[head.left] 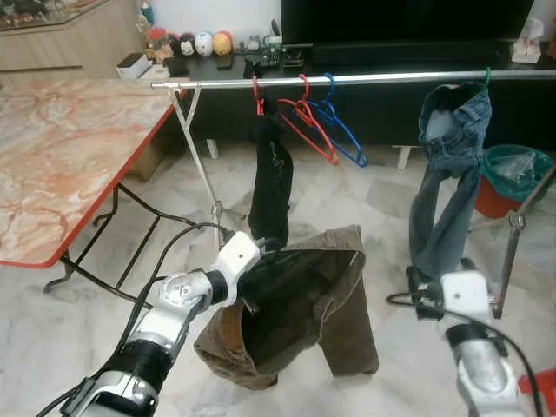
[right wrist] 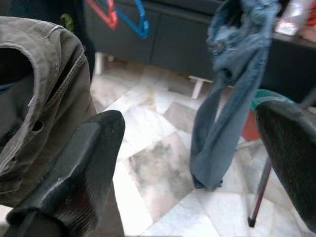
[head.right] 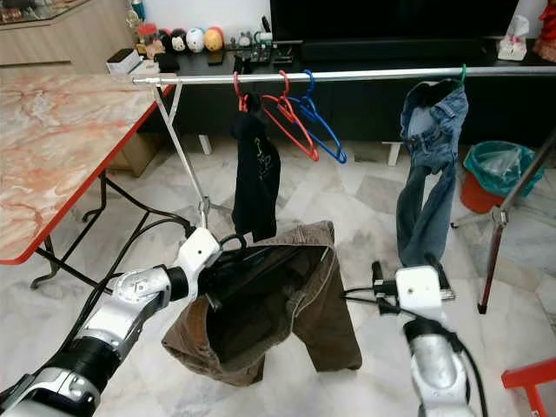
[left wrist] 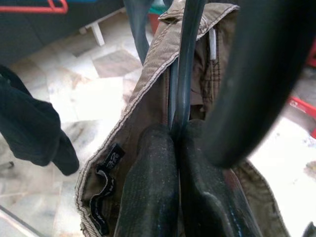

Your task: Hang hanger

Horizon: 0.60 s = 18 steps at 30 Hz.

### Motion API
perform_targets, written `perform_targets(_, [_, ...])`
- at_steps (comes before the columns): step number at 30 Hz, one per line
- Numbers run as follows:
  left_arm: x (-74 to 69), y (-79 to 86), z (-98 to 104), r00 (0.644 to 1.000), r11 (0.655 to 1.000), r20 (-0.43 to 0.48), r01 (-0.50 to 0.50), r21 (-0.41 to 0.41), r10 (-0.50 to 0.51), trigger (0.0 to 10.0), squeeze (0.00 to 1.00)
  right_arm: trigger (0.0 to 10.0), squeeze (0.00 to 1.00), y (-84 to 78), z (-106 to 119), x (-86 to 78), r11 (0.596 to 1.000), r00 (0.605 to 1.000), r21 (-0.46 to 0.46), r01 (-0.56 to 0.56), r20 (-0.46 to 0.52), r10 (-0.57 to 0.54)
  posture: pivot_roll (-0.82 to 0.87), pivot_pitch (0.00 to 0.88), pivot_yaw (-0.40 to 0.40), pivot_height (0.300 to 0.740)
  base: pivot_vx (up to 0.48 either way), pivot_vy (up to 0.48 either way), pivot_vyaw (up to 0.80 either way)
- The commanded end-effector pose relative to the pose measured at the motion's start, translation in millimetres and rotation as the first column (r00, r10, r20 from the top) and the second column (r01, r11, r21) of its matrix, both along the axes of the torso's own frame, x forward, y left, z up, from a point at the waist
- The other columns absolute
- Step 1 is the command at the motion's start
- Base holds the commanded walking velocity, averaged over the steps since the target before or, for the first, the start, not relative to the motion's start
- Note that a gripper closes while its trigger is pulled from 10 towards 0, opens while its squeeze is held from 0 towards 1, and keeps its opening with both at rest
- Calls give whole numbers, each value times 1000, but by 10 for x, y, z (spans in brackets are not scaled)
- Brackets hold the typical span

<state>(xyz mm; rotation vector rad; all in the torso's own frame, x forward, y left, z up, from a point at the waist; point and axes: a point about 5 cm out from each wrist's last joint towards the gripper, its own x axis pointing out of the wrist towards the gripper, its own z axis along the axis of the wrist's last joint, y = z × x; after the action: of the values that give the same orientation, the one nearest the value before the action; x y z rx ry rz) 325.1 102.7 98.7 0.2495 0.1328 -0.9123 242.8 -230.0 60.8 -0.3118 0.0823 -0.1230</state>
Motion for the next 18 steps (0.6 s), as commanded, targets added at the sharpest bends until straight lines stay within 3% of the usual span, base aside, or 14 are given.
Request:
perform_targets(1, [67, 8, 135, 998, 1000, 67, -12, -24, 14, 10000, 0, 10000, 0, 83, -6, -30, 1000, 1000, 1, -3, 18, 3, 38, 27, 91, 740, 0, 0, 0])
perform_targets(2, [79, -21, 164, 996, 1000, 84, -9, -28, 11, 10000, 0, 10000, 0, 180, -143, -83, 997, 998, -56, -43, -39, 41, 35, 32, 94, 740, 0, 0, 0])
perform_targets(5, [85, -52, 193, 996, 999, 93, 0, -38, 4, 10000, 0, 10000, 0, 257, -248, -119, 994, 995, -87, -73, -77, 66, 36, 35, 95, 740, 0, 0, 0])
perform_targets(7, [85, -102, 266, 993, 998, 114, 27, -57, -21, 10000, 0, 10000, 0, 335, -386, -158, 981, 991, -178, -81, -117, 61, 39, 38, 95, 740, 0, 0, 0])
perform_targets(9, [89, -107, 278, 993, 998, 118, 28, -59, -21, 10000, 0, 10000, 0, 348, -402, -161, 978, 991, -190, -81, -117, 60, 40, 39, 95, 740, 0, 0, 0])
perform_targets(13, [73, -151, 344, 990, 995, 135, 59, -76, -49, 10000, 0, 10000, 0, 399, -432, -108, 933, 991, -342, -110, -114, 75, 46, 42, 96, 740, 0, 0, 0])
perform_targets(15, [67, -160, 348, 989, 995, 137, 65, -76, -54, 10000, 0, 10000, 0, 403, -427, -97, 926, 992, -361, -109, -105, 76, 46, 42, 96, 740, 0, 0, 0])
perform_targets(18, [50, -181, 354, 988, 993, 134, 83, -84, -71, 10000, 0, 10000, 0, 370, -367, -47, 903, 998, -426, -56, -48, 40, 44, 43, 99, 740, 0, 0, 0])
